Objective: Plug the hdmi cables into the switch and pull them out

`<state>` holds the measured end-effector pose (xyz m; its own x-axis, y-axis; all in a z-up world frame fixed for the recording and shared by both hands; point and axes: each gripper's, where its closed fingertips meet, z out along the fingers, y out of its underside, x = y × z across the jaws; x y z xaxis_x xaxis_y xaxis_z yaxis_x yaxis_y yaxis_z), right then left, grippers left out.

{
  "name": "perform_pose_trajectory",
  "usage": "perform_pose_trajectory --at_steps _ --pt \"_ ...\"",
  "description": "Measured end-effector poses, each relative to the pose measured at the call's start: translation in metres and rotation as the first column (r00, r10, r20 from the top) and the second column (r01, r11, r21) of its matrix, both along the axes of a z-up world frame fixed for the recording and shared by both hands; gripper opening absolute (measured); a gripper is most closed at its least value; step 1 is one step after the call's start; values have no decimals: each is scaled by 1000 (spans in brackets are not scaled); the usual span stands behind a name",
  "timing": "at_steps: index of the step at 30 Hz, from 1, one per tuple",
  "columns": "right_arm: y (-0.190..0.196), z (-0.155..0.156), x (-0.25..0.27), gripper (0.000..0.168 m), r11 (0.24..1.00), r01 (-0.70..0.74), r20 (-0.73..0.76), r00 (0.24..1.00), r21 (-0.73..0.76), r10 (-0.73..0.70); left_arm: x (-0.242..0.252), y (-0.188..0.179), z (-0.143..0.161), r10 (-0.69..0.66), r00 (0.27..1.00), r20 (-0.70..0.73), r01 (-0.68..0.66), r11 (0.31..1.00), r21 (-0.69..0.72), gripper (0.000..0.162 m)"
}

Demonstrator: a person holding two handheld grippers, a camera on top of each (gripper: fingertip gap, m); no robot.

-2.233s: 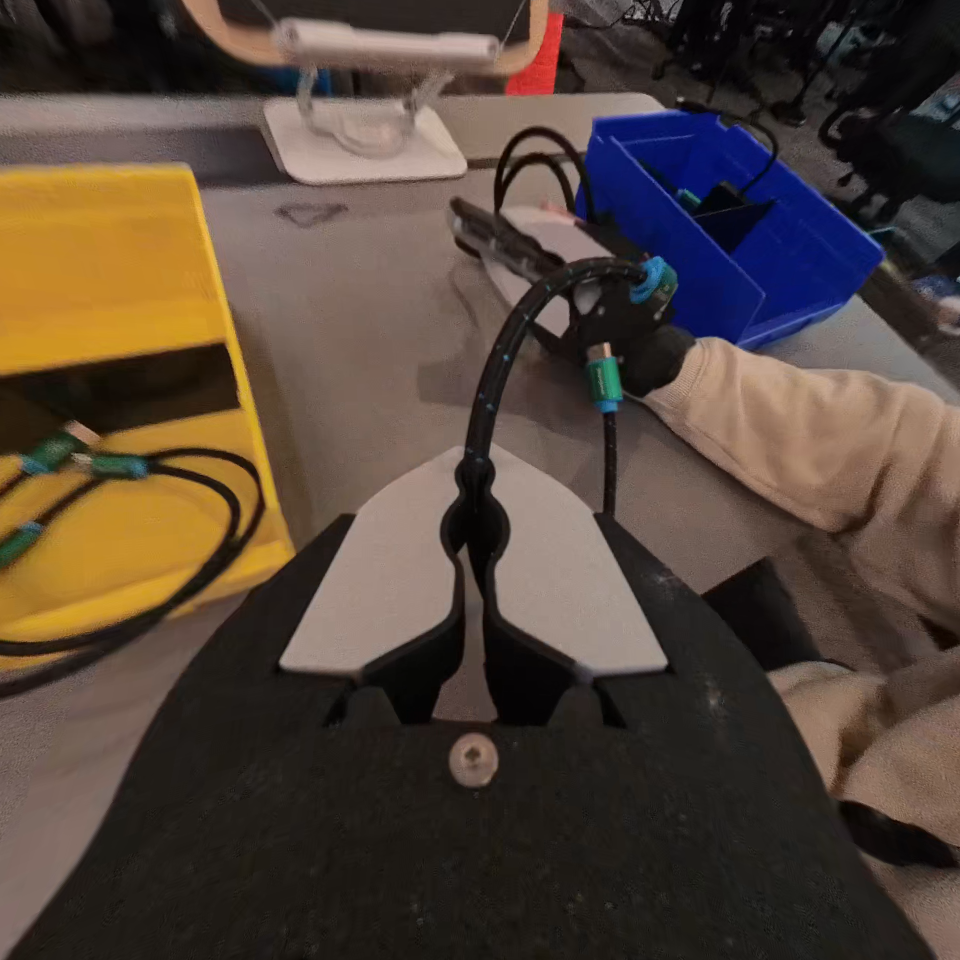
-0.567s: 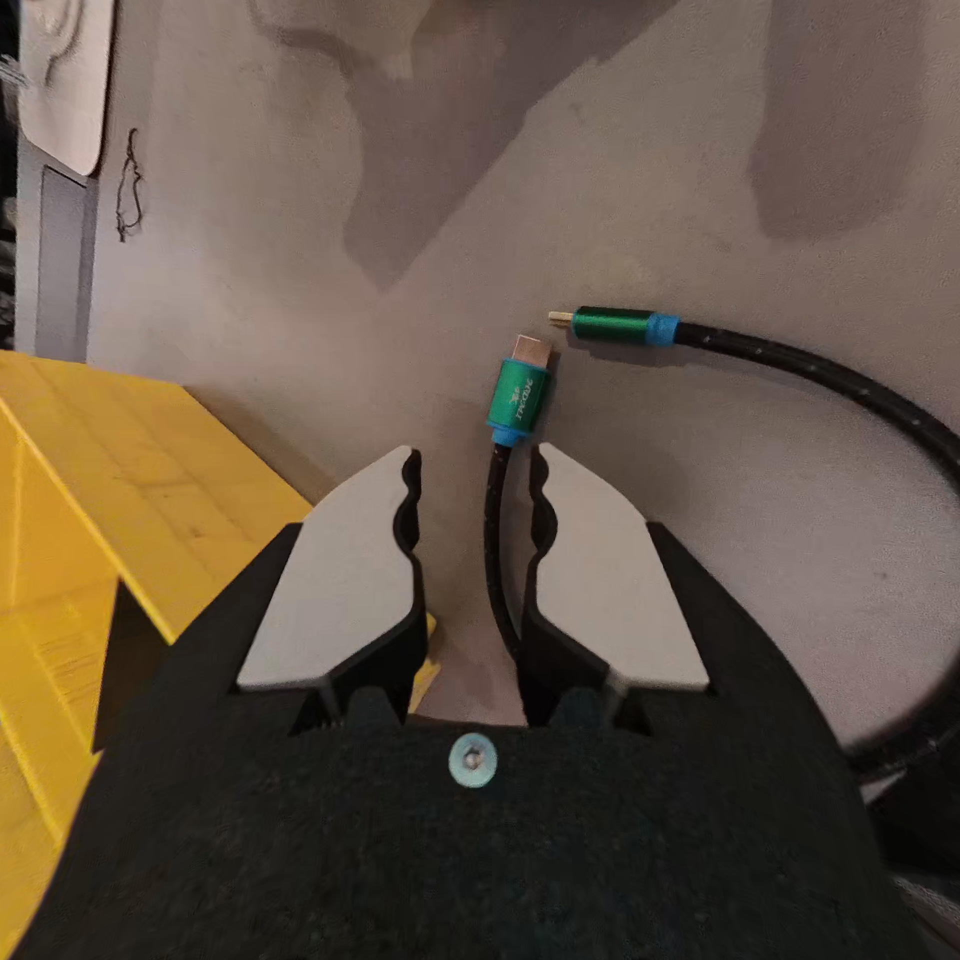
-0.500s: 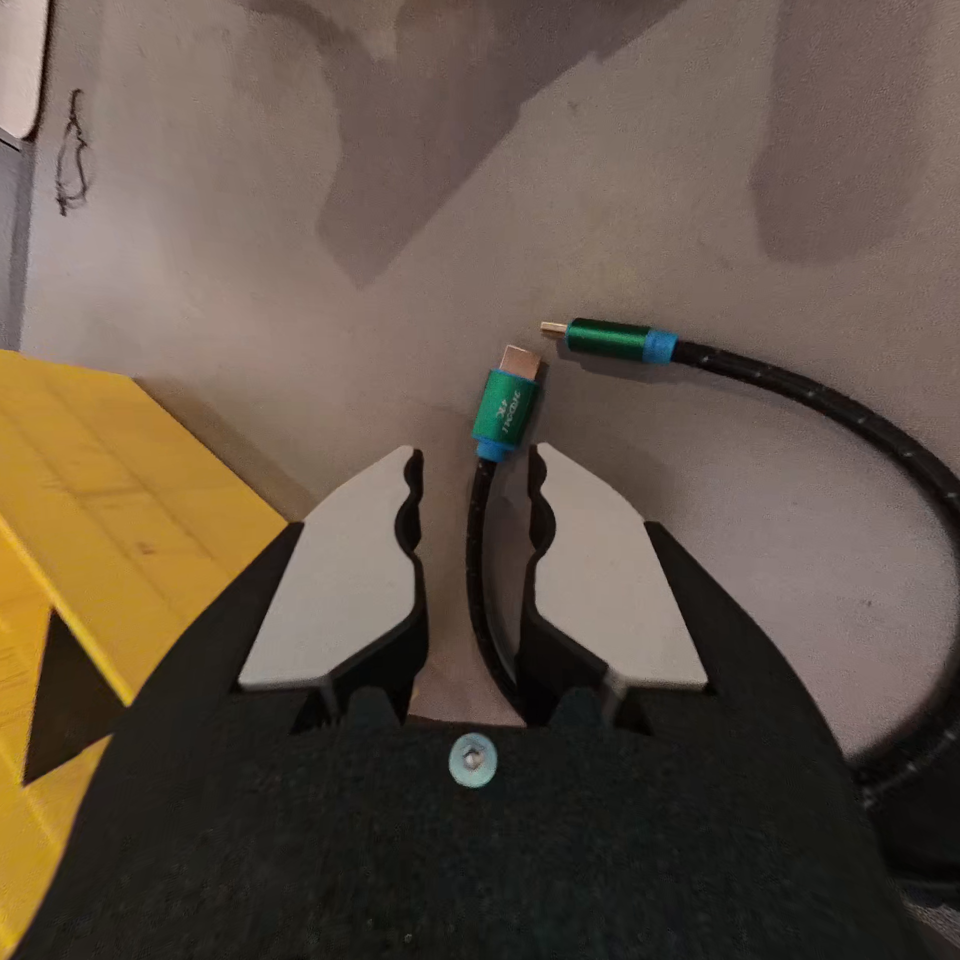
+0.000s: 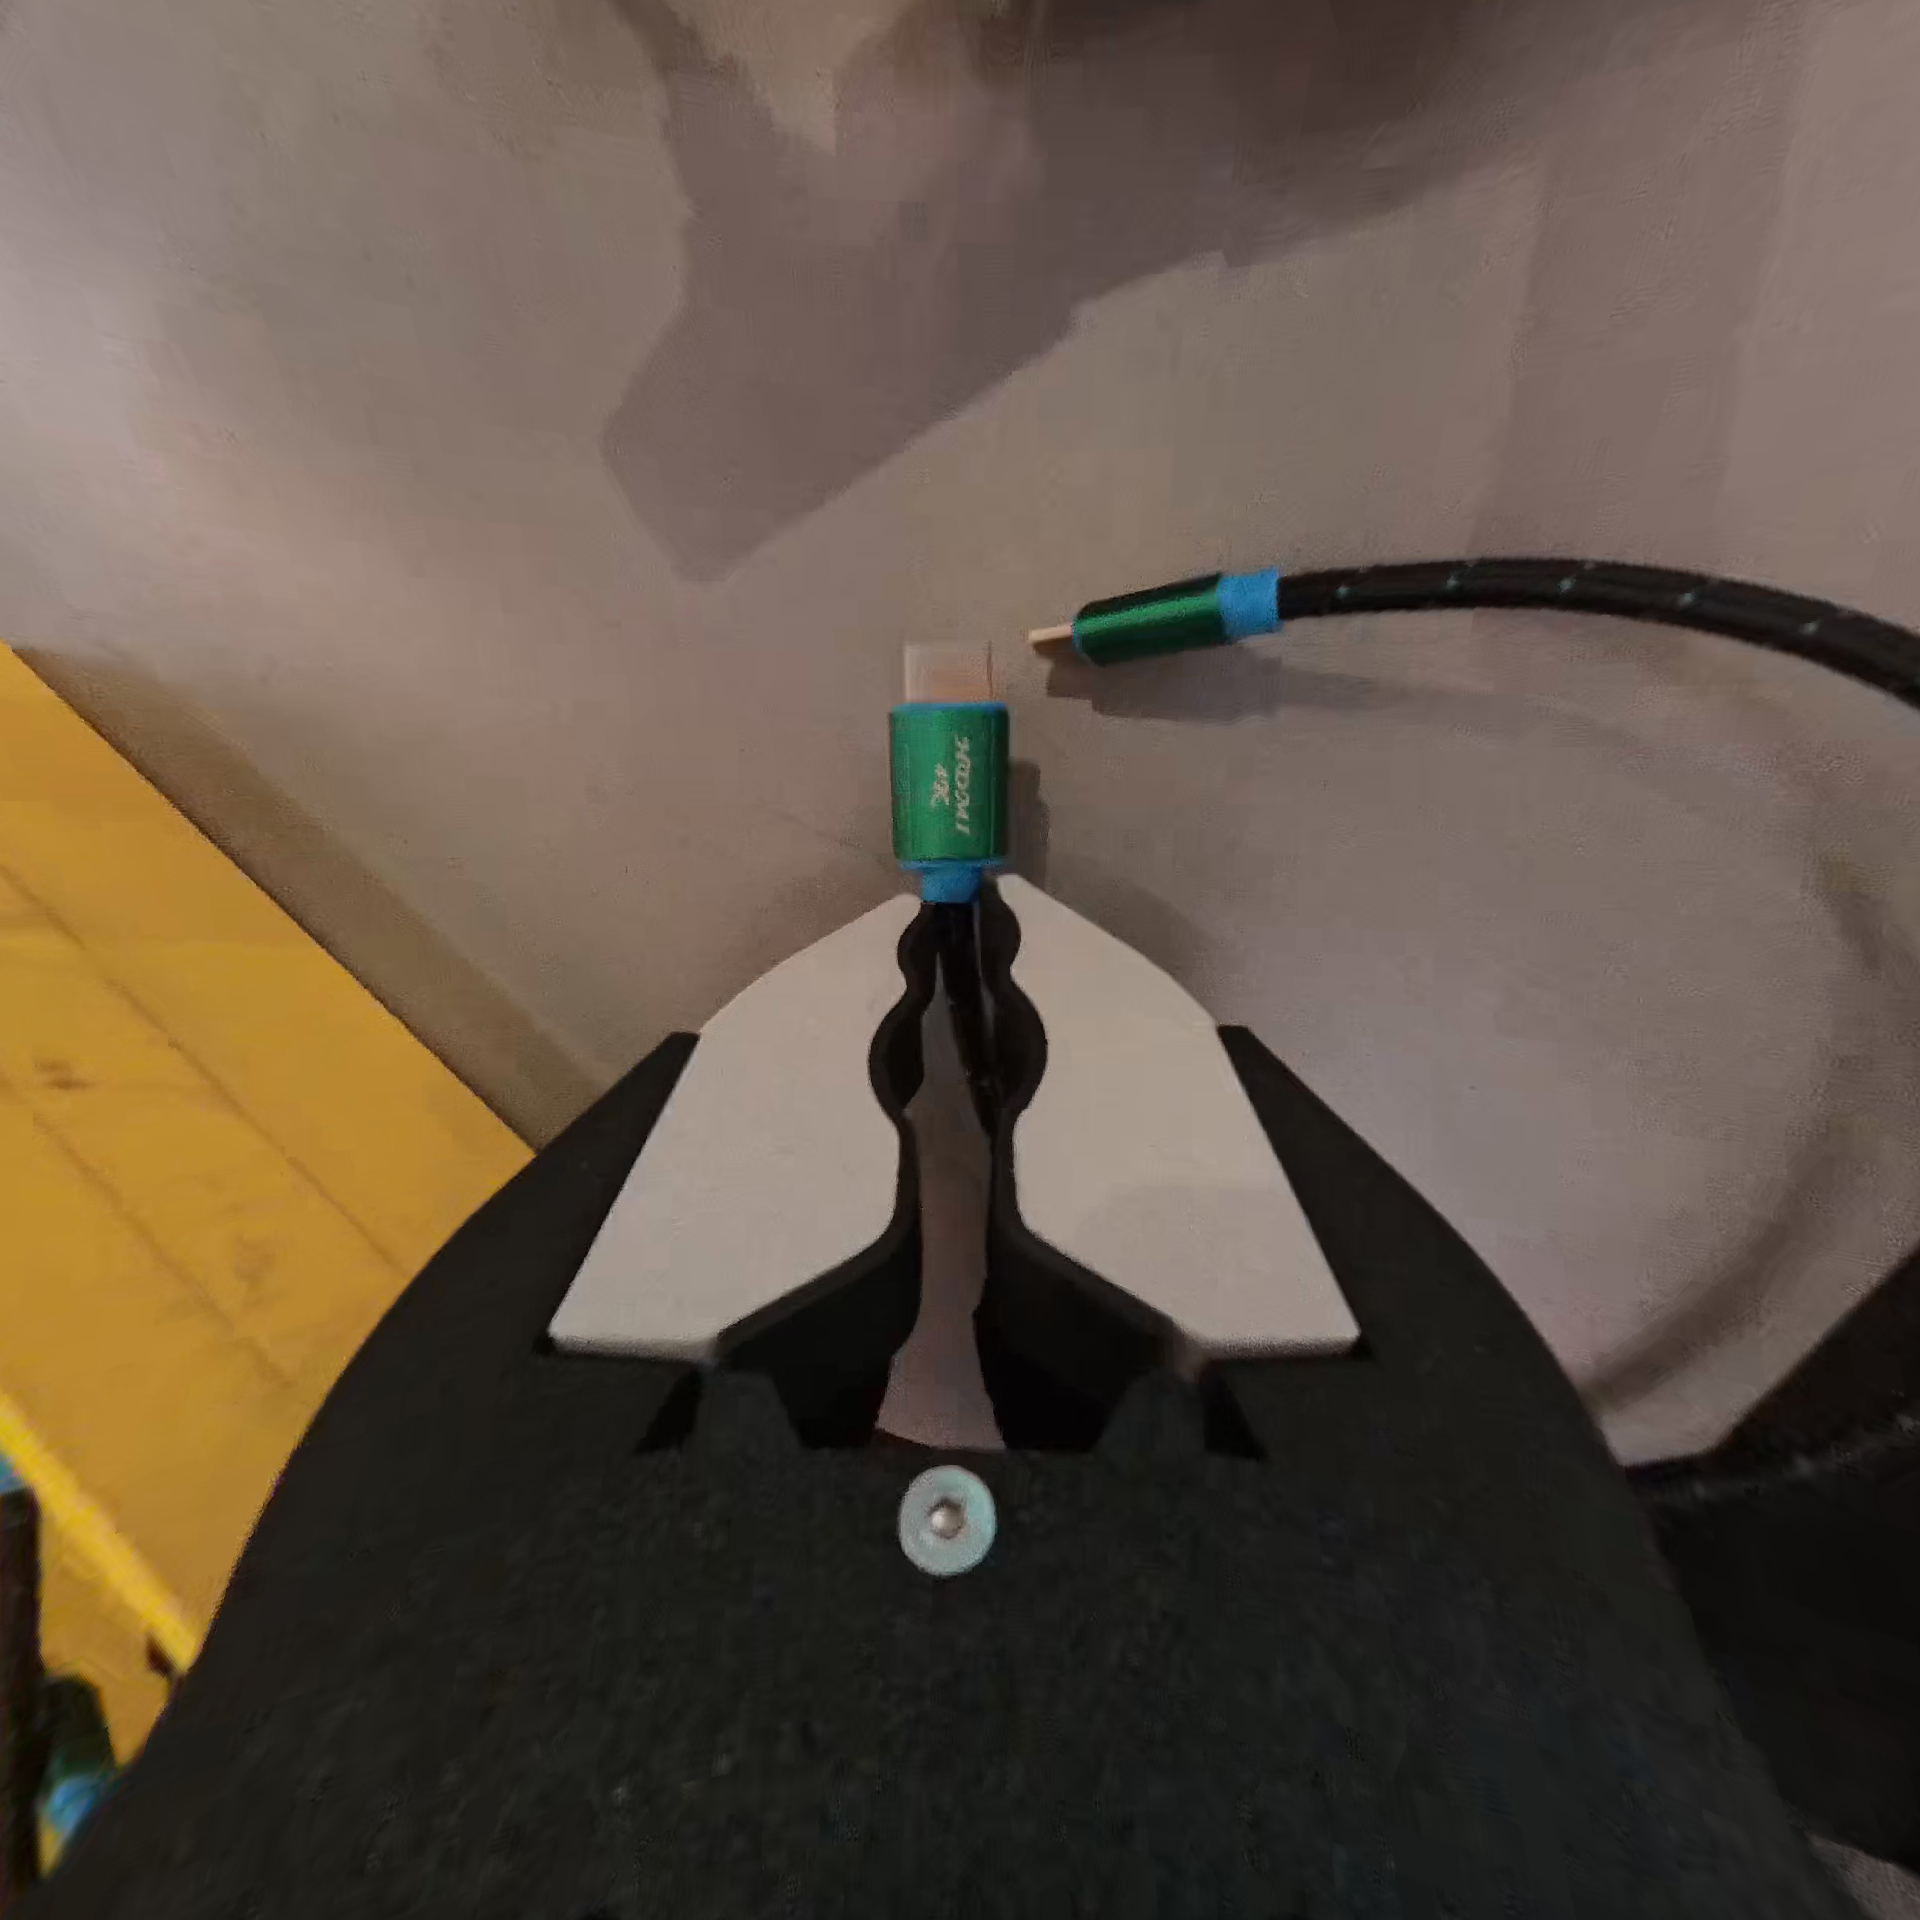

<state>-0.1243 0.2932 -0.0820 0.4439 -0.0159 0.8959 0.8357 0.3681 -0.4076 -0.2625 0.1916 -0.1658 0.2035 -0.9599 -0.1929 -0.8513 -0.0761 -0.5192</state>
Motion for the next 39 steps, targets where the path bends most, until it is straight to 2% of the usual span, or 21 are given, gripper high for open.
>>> perform_pose_trajectory --at_steps 5,9,15,24,34,39 --pt "-2 2 -1 23 1000 -4 7 1000 18 4 11 12 58 38 995 87 -30 995 -91 7" --pt "-1 0 -2 23 1000 3 16 1000 15 -4 24 36 77 22 1000 -9 -23 995 -99 7" --pt "-2 -6 -8 23 999 13 91 996 31 -15 41 63 59 -10 985 -174 -15 989 -145 7" --pt "-4 -13 -16 23 999 13 172 985 49 -21 59 71 69 9 985 -174 -33 990 -136 7" --pt "-1 -15 -13 23 998 32 192 980 53 -42 54 73 57 27 976 -218 -71 979 -193 7" --pt "0 -16 -12 23 997 41 212 976 59 -52 40 79 34 53 956 -289 -104 981 -164 7"
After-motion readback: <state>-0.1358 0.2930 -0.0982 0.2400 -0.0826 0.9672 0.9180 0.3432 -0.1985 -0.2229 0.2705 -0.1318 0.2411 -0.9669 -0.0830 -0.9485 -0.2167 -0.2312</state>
